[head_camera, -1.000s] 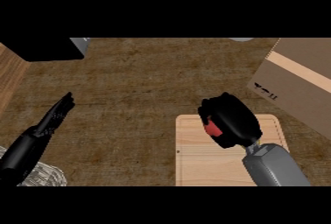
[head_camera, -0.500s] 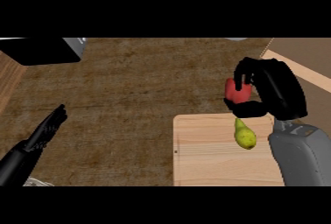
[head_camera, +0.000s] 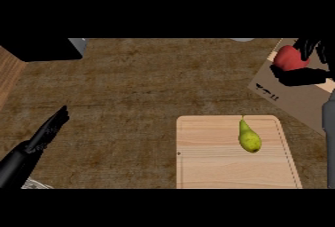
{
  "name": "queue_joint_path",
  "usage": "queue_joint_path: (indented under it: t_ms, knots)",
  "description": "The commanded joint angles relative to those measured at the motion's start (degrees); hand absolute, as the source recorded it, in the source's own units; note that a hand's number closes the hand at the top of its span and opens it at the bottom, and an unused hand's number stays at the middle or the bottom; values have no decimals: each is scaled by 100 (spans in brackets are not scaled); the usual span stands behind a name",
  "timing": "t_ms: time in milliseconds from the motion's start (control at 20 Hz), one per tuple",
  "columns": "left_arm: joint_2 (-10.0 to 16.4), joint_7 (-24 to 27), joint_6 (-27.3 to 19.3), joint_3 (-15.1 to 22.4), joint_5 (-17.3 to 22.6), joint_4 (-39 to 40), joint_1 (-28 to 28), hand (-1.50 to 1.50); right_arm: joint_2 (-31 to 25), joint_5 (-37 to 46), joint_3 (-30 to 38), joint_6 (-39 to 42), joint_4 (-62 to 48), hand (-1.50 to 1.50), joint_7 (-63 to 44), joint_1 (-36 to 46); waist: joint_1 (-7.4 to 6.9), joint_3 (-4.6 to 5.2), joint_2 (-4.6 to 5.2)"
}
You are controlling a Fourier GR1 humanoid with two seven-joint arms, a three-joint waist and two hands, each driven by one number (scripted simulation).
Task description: Pick the bell pepper from the cutting board and place it in the cardboard box
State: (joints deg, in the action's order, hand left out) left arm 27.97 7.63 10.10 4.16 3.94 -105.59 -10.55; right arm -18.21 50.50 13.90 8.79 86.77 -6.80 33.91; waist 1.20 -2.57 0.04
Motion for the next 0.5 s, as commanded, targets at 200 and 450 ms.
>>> queue_joint_path:
  t_ms: [200,450]
  knots:
    - [-142,-379,-368,83,27,295,1142,0,-1221,196,356,400,-1723,150,617,300,-47,245,146]
    - [-36,-245,-452,227,75,467,1163,0,-1644,108,339,1191,-2832,150,865,352,-90,248,129]
